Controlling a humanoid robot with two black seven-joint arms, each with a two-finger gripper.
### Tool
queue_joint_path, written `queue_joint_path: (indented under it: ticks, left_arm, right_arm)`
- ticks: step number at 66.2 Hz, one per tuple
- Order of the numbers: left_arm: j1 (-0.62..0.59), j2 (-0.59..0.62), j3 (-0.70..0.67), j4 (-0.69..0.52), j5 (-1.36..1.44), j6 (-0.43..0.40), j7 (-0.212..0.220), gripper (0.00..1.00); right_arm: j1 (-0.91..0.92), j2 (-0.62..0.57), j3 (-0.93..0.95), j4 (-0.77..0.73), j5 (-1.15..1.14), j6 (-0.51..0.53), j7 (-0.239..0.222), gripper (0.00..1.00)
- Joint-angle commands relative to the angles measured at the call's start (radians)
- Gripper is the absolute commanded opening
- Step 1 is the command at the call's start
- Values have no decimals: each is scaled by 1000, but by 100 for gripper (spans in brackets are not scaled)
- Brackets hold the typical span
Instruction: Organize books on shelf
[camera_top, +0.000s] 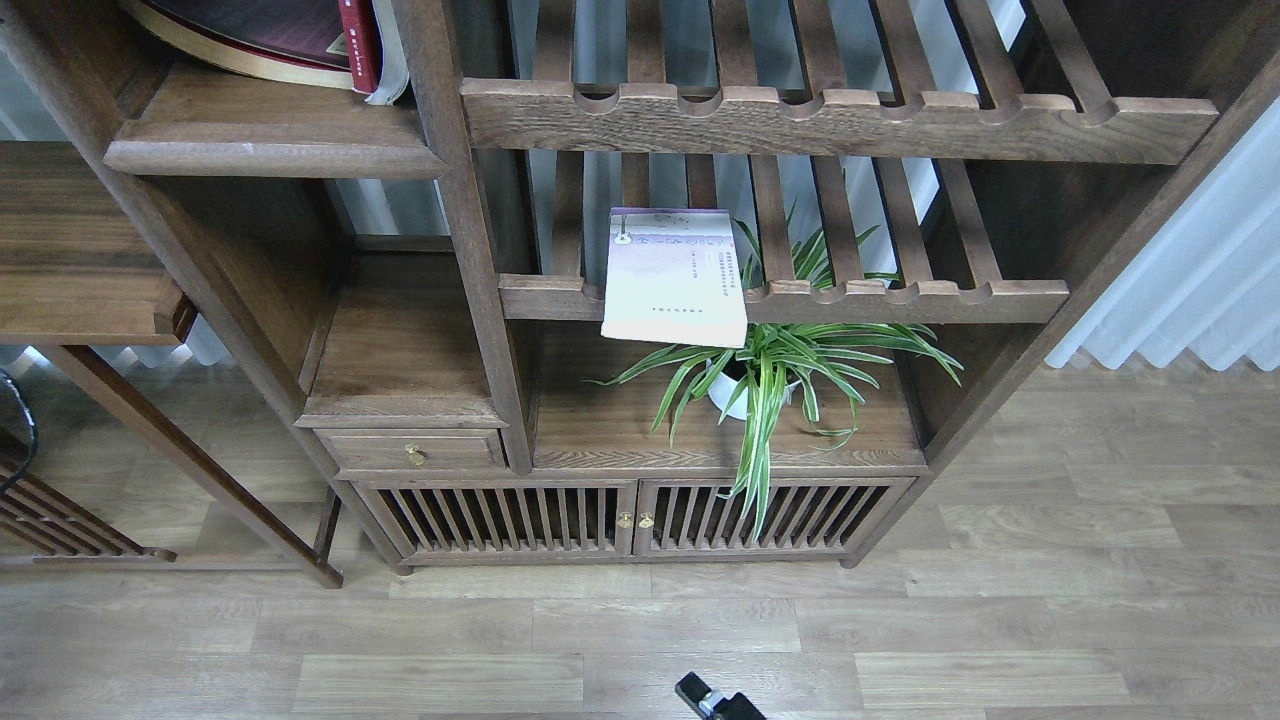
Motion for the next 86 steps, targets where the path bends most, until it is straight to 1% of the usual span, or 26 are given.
queue_joint_path:
  ticks: [1,9,20,29,35,38,42,47,50,57,59,61,62,65,66,72,73,74,75,77,78,79,80,81,86]
  left_arm:
    - [0,-8,37,61,0,0,-69,2]
    - [0,-25,84,94,0,0,-112,2]
    - [3,-73,124,145,0,0,-136,2]
    - [7,-100,159,161,2,0,-158,2]
    - [13,-122,175,171,2,0,-164,2]
    - [16,-136,176,179,5,0,-170,2]
    - [17,-143,181,187,6,0,-172,2]
    - [19,-148,195,191,8,0,-178,2]
    - [28,-156,212,191,8,0,-198,2]
    - [33,-165,215,190,6,0,-213,4]
    - [34,-166,215,190,5,0,-213,6]
    - [34,-168,215,190,3,0,-213,14]
    - [34,-169,215,190,0,0,-213,20]
    - [37,-174,215,190,-2,0,-213,30]
    - [39,-177,215,190,-2,0,-213,35]
    - [57,-179,212,187,-5,0,-215,46]
    - [65,-180,209,187,-9,0,-215,50]
    - [68,-180,207,187,-11,0,-215,52]
    - [72,-180,204,187,-17,0,-215,55]
    - [79,-180,204,185,-23,0,-215,60]
    - [82,-180,204,184,-26,0,-213,63]
    - [89,-179,205,180,-35,0,-212,71]
    - [92,-179,205,180,-38,0,-212,74]
    - [100,-179,205,177,-41,0,-210,80]
    - [115,-171,199,164,-48,0,-210,89]
  right_arm:
    - [62,25,57,0,0,0,0,100]
    - [146,23,117,2,-1,0,3,100]
    - [230,29,134,0,-6,0,8,100]
    - [324,36,132,2,-6,0,12,100]
    - [376,66,131,3,-6,0,20,100]
    - [402,108,119,3,-8,0,26,100]
    - [405,135,114,3,-17,0,28,100]
    - [407,135,109,2,-57,0,29,100]
    - [411,135,120,0,-92,0,31,100]
    - [447,135,120,-12,-90,-25,46,100]
    - [456,135,119,-21,-89,-30,52,100]
    - [460,135,117,-32,-89,-28,58,100]
    - [460,135,117,-37,-89,-27,61,100]
    - [460,135,117,-38,-87,-24,63,100]
    - [460,135,117,-40,-87,-21,64,100]
    - [462,135,109,-40,-89,-16,63,100]
    - [462,135,108,-38,-89,-15,63,100]
    - [462,135,108,-40,-89,-13,63,100]
    - [460,135,106,-38,-89,-12,63,100]
    - [460,135,106,-40,-90,-12,63,100]
    - [460,135,105,-38,-90,-12,63,100]
    - [462,135,99,-38,-92,-12,61,100]
    - [463,135,97,-37,-94,-12,61,100]
    - [467,135,93,-37,-95,-12,60,100]
    - [483,135,91,-25,-100,-12,49,100]
